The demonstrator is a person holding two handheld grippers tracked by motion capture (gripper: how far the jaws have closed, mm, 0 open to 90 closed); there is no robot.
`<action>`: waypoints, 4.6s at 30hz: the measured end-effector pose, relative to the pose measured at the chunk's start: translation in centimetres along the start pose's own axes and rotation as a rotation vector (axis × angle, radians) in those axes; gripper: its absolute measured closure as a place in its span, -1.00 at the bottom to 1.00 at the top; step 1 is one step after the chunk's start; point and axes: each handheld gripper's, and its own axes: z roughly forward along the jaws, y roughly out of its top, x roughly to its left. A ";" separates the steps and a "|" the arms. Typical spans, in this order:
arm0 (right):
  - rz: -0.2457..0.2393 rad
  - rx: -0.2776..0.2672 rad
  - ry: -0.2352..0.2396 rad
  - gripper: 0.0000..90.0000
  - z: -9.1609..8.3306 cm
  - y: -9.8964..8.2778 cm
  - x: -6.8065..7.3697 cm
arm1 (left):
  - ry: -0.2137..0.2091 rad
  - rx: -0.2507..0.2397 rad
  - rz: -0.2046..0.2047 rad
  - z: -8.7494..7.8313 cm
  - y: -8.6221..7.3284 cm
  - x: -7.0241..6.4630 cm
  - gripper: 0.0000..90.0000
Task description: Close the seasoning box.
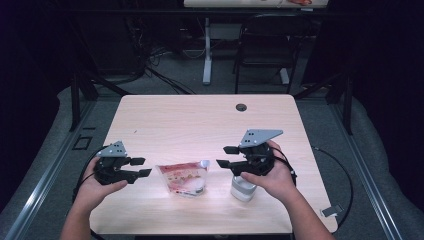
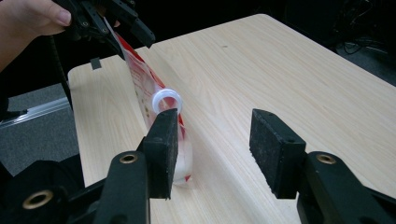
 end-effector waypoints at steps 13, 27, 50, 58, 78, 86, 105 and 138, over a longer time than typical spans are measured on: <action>0.005 0.008 -0.055 0.29 -0.7 -0.2 -0.6 | -0.004 0.009 0.011 0.4 0.1 -0.2 0.09; 0.019 0.040 -0.139 0.39 -2.6 -0.7 -2.0 | 0.012 0.013 0.010 0.4 0.0 -0.2 0.08; 0.120 0.070 -0.279 1.00 -4.7 -3.1 -5.4 | 0.017 0.011 0.003 0.4 -0.1 0.0 0.08; 0.150 0.070 -0.302 1.00 -4.9 -3.7 -6.0 | 0.017 0.017 0.003 0.5 -0.2 0.0 0.08; 0.177 0.081 -0.306 1.00 -4.7 -4.6 -6.6 | 0.023 0.031 0.005 0.6 -0.2 0.0 0.08; 0.175 0.082 -0.300 1.00 -4.5 -4.7 -6.4 | 0.026 0.024 0.006 0.5 -0.2 0.1 0.08; 0.154 0.074 -0.278 1.00 -4.2 -4.7 -5.6 | 0.034 0.028 0.001 0.4 -0.4 0.1 0.08; 0.126 0.061 -0.190 1.00 -2.6 -6.3 -2.2 | 0.039 0.022 -0.004 0.3 -0.5 0.2 0.08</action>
